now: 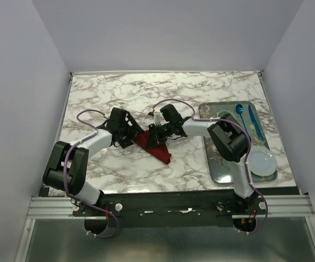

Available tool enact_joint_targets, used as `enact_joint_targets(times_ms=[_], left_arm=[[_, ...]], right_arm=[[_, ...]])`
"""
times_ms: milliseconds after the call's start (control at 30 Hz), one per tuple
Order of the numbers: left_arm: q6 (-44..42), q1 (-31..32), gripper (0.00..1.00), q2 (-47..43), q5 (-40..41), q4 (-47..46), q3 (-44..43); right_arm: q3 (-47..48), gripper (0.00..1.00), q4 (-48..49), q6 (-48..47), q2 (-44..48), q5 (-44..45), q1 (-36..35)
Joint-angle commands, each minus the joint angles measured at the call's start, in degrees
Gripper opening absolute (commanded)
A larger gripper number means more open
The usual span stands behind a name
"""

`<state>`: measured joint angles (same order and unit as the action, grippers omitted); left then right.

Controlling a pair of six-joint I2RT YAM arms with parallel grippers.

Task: Fold the napkin, place the utensils inside, and roll it up
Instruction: Roll the napkin with the utensil

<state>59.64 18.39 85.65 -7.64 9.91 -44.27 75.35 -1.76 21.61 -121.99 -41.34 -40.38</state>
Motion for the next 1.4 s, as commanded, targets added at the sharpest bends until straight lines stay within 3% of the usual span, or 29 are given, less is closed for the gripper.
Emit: enact_joint_targets(times_ms=[0,167,300,400,600,733,833,1067,1167,1367], left_arm=[[0.0,0.5,0.89,3.6,0.2,-0.9,-1.1],[-0.9,0.5,0.7,6.2,0.2,-1.4,-0.9],[-1.3,0.5,0.61,6.0,0.0,-2.3,0.6],[-1.5,0.5,0.58,5.7,0.0,-2.4,1.1],[-1.5,0.5,0.56,4.9,-0.4,-1.9,0.7],[-1.3,0.5,0.56,4.8,-0.8,-1.6,0.2],[-1.0,0.5,0.56,4.7,-0.9,-1.3,0.0],[-0.6,0.5,0.58,4.8,-1.1,-1.2,0.1],[-0.4,0.6,0.57,4.8,-1.3,-1.2,0.0],[-0.3,0.5,0.58,4.2,-1.4,-1.1,0.0]], right_arm=[[0.5,0.26,1.3,5.6,-3.2,-7.9,-0.3],[0.7,0.29,1.2,6.0,-2.6,-5.8,-0.2],[1.6,0.46,-5.9,0.9,0.3,0.5,-0.6],[1.7,0.54,-10.4,-3.0,2.6,7.1,-1.5],[1.0,0.71,-16.7,-8.3,10.3,25.5,-6.5],[0.7,0.84,-17.8,-11.3,13.5,46.0,-12.6],[2.2,0.86,-18.4,-12.4,12.9,54.8,-16.7],[7.3,0.86,-19.8,-13.8,7.2,63.5,-21.8],[8.4,0.82,-20.6,-13.6,4.7,66.6,-22.7],[7.4,0.65,-19.7,-13.8,3.2,66.0,-22.8]])
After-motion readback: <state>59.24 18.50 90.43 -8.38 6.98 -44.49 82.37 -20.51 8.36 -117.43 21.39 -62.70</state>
